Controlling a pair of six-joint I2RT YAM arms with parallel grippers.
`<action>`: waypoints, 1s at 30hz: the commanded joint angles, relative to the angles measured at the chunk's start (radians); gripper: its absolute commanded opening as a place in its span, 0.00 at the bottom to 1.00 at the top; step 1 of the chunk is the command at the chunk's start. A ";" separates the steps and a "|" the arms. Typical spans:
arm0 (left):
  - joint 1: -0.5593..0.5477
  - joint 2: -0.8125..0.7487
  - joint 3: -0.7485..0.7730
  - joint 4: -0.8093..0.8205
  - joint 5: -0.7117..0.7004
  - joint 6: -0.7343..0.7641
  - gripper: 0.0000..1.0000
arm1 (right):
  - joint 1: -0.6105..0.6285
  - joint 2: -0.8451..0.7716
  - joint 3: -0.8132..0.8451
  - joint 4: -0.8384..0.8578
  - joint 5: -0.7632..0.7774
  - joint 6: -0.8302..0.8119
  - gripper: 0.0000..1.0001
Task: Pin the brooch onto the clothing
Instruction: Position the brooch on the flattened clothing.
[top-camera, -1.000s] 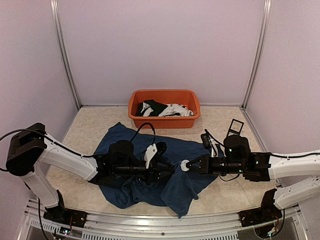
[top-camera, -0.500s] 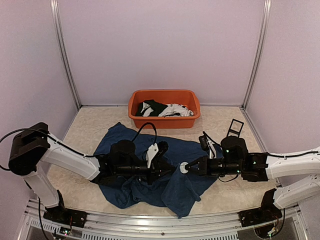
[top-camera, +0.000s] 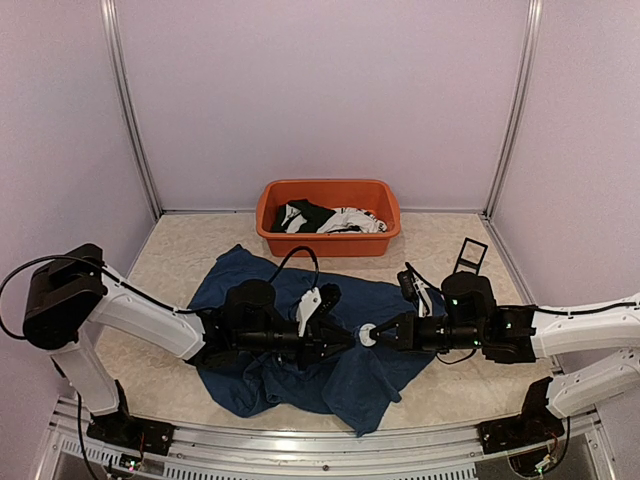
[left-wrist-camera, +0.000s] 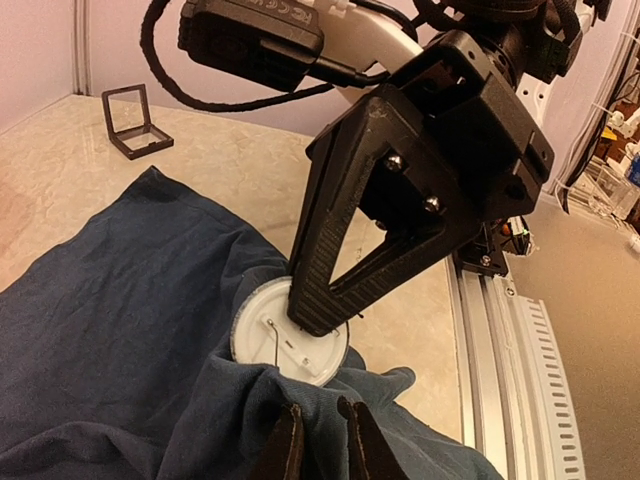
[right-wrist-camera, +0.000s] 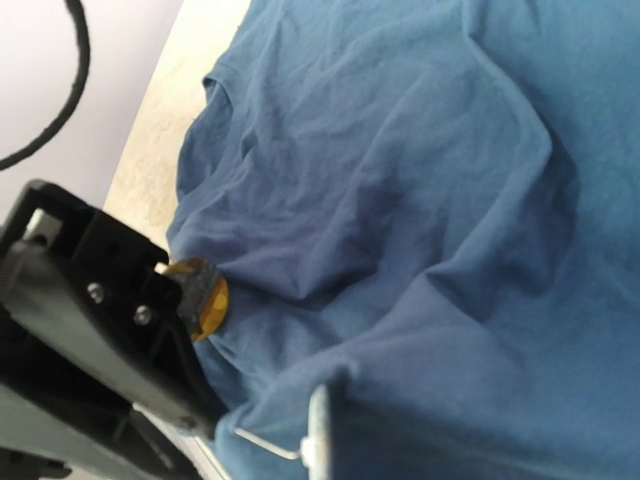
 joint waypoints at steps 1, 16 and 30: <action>0.006 0.025 0.027 0.011 0.013 -0.005 0.14 | 0.011 -0.006 0.009 0.019 -0.002 -0.005 0.00; 0.006 0.019 -0.003 0.044 -0.074 -0.006 0.28 | 0.018 -0.004 0.013 0.021 0.001 -0.007 0.00; 0.006 0.050 0.035 0.000 0.047 -0.026 0.21 | 0.017 -0.001 0.031 0.007 0.005 -0.011 0.00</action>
